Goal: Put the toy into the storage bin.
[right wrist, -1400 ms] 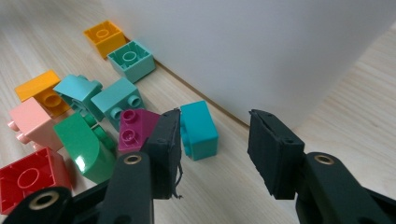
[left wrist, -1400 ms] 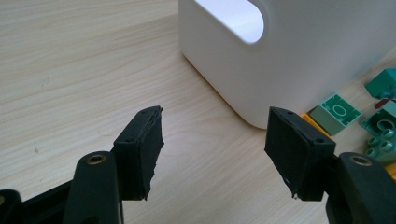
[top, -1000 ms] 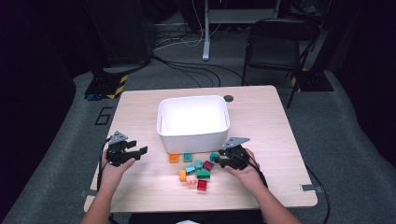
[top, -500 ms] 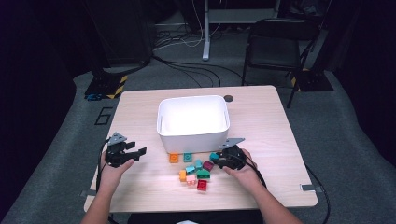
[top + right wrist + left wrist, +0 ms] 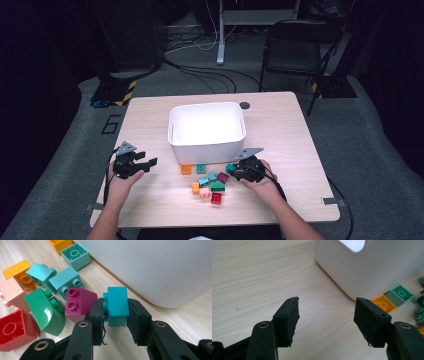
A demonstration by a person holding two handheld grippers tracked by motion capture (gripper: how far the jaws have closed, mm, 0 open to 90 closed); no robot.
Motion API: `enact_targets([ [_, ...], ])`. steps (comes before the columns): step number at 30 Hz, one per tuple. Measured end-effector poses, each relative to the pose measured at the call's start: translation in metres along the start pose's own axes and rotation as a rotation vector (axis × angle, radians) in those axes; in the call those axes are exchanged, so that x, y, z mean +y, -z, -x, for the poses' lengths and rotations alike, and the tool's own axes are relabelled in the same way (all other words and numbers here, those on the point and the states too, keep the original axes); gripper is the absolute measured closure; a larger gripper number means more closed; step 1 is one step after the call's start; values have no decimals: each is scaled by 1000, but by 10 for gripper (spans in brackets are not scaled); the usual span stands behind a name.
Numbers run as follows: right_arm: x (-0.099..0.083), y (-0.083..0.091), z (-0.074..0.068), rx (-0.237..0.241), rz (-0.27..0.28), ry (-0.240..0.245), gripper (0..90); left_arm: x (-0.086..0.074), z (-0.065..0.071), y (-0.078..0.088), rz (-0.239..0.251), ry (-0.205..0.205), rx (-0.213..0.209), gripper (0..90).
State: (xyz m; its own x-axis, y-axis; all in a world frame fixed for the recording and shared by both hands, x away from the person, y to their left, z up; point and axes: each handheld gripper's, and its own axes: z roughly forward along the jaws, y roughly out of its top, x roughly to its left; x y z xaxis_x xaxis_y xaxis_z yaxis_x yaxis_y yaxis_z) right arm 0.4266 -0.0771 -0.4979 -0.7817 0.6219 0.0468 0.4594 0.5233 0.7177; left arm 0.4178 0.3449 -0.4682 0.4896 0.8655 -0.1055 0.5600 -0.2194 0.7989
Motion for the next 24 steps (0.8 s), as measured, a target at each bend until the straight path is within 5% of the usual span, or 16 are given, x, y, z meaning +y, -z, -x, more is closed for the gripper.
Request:
enact_targets([
  [24,16,39,-8,62,4,1,670,0,-1,0,3,5,3,365],
])
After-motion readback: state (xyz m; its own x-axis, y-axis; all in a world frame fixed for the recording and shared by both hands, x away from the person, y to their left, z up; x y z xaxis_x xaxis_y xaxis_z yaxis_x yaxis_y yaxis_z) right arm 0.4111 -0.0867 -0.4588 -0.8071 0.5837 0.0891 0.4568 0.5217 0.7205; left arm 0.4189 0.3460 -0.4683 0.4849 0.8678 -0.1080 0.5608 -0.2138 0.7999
